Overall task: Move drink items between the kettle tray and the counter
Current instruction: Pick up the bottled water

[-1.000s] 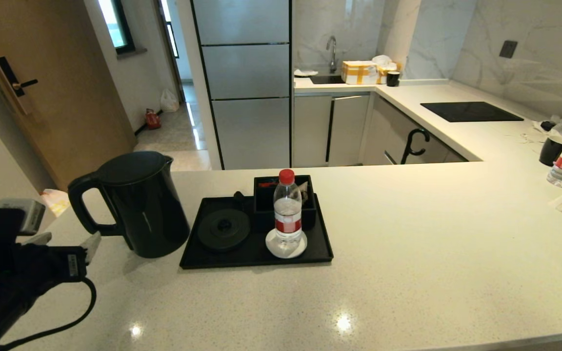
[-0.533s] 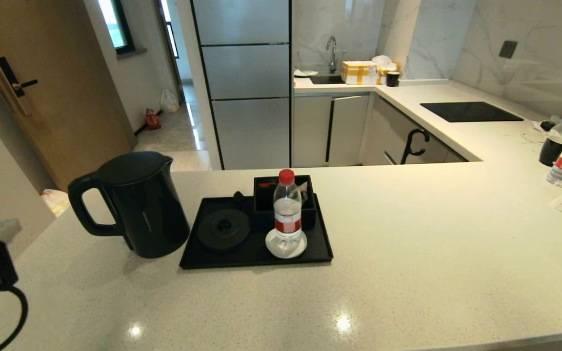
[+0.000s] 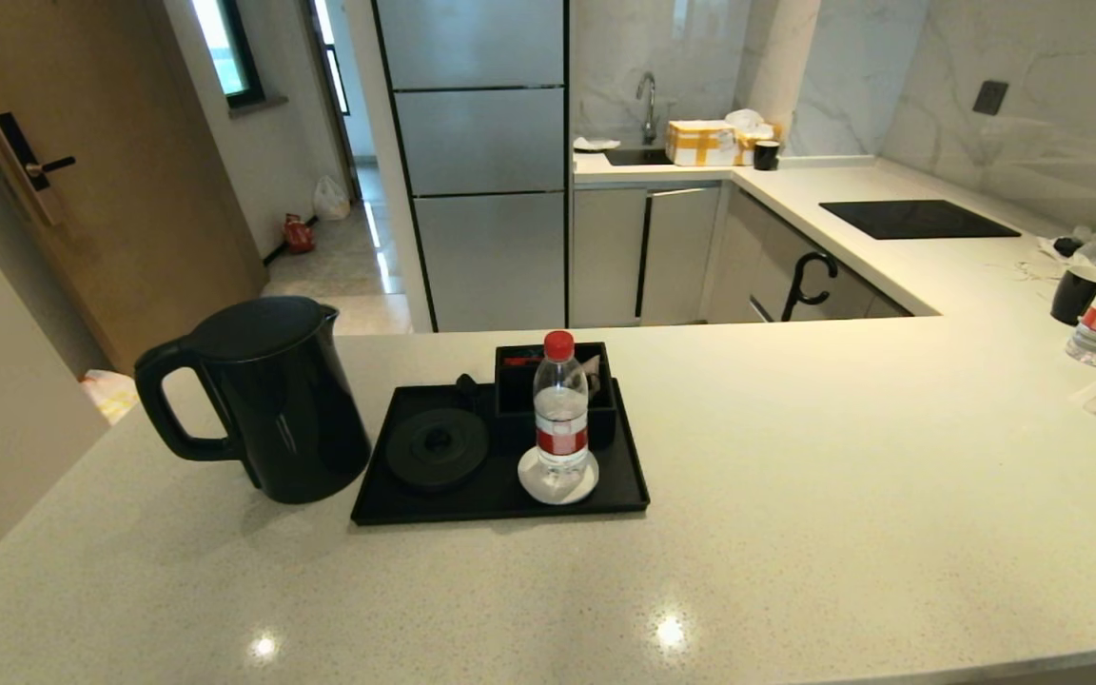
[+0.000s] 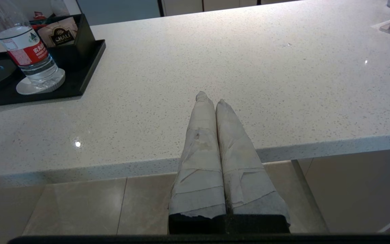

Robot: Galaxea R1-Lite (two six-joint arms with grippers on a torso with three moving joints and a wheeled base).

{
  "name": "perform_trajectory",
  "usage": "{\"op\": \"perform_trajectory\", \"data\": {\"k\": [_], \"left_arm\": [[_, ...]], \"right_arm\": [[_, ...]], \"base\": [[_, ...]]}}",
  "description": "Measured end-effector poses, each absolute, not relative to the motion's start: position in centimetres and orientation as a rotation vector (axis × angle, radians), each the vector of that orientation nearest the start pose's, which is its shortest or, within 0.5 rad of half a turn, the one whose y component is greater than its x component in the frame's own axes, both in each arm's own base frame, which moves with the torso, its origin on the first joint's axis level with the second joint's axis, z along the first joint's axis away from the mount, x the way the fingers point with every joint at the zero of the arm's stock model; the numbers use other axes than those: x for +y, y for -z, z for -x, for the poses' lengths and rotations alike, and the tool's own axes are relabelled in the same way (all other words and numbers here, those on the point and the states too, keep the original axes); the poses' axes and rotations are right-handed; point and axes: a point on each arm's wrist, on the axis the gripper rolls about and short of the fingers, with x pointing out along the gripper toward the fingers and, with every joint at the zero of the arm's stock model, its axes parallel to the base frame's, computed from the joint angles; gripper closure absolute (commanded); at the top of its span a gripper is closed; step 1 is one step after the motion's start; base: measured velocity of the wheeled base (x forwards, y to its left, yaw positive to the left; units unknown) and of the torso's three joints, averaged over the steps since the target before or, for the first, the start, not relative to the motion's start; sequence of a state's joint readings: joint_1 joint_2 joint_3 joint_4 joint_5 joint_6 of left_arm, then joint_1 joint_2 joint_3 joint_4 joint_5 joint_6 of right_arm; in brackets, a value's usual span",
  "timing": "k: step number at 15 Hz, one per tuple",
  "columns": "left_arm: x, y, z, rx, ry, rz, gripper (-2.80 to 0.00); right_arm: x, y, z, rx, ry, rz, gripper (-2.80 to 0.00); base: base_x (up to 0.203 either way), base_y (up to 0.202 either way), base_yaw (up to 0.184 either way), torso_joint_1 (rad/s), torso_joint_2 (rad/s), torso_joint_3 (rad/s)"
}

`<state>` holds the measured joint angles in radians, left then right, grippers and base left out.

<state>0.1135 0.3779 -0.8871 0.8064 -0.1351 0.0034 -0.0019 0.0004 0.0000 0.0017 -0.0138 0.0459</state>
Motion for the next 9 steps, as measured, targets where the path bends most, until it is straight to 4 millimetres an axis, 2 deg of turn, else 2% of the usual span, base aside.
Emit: {"op": "perform_trajectory", "data": {"k": [1,3,5,7,9], "left_arm": [[-1.2,-22.9,8.2,0.317,0.022,0.08,0.0],[-0.8,-22.5,10.4,0.339,0.071,0.138,0.0],[-0.3,-21.7,11.6,0.316,0.105,0.134,0.0],[-0.2,-19.5,12.7,0.261,0.109,0.129,0.0],[-0.1,-17.6,13.2,0.207,0.042,0.16,0.0]], "right_arm": [[0.0,-7.5,2.3,0.002,0.015,-0.046,0.0],[0.0,-7.5,2.3,0.002,0.015,-0.046,0.0],[0.0,-7.5,2.3,0.002,0.015,-0.046,0.0],[0.0,-7.5,2.3,0.002,0.016,-0.046,0.0],[0.0,-7.5,2.3,0.001,0.015,-0.046,0.0]], "base": [[0.0,0.0,0.0,0.0,0.0,0.0],[0.0,0.0,0.0,0.0,0.0,0.0],[0.0,0.0,0.0,0.0,0.0,0.0],[0.0,0.0,0.0,0.0,0.0,0.0],[0.0,0.0,0.0,0.0,0.0,0.0]]}}
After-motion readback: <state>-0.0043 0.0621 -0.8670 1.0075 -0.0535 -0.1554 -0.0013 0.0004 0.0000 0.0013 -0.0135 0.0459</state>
